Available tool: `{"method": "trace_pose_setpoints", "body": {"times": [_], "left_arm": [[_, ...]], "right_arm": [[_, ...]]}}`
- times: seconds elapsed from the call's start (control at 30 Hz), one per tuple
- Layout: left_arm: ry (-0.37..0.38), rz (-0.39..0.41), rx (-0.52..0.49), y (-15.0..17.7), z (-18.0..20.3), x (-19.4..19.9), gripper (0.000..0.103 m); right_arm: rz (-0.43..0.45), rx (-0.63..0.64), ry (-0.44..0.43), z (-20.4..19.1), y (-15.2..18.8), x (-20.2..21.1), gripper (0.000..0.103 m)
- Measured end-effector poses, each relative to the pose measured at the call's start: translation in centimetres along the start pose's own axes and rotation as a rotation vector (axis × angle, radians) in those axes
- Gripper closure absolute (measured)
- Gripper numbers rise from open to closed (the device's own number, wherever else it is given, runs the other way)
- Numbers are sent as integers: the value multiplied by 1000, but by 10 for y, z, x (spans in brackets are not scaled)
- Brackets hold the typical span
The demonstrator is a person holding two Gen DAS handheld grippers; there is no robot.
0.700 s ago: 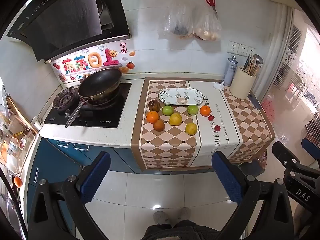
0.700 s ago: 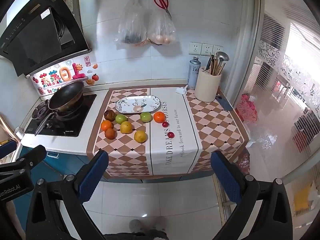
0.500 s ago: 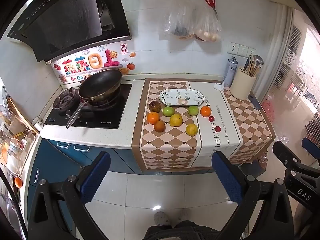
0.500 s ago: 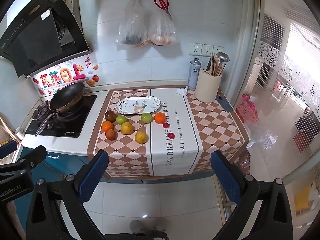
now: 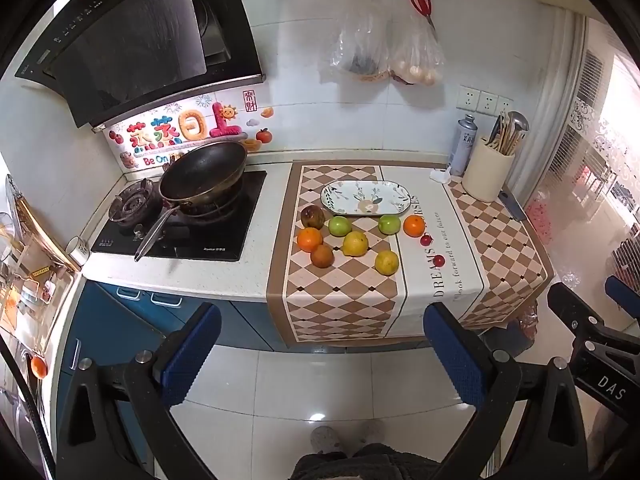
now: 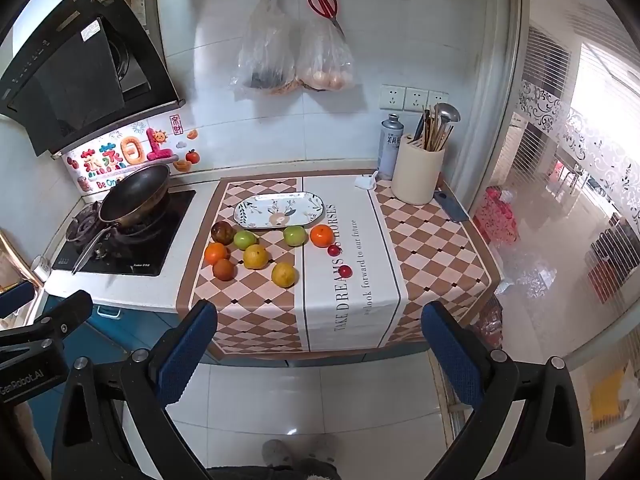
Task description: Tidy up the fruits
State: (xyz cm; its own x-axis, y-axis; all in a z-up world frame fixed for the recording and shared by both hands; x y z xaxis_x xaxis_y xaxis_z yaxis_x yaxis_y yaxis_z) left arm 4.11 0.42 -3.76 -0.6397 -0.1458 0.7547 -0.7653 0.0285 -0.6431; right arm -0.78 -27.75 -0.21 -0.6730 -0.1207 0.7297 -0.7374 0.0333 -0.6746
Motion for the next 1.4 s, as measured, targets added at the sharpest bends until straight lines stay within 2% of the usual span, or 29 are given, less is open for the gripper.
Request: {"method": "trace_pose_setpoints", "body": {"times": [0.4, 1.4], "left_arm": [[-1, 4, -4, -13, -12, -4, 0], [-6, 13, -3, -17, -14, -6, 0]], "right_arm": [[-5, -1, -3, -6, -4, -3, 0], [3, -1, -8, -12, -11, -4, 0]]}}
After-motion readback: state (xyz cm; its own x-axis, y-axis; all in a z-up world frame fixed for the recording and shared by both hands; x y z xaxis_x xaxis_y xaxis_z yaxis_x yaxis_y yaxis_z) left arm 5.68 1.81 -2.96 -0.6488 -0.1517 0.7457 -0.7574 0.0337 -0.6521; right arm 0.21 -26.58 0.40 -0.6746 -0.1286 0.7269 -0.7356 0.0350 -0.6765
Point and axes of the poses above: each gripper's, at about its wrist camera, not at the fingertips, and x roughly against the way its jaws point, z to its right, y to its underside, the point moved 6 cm from there along -x, roughly the way its jaws point, and after that the axes turned 8 degrees about -y, right-handed, at the moved point
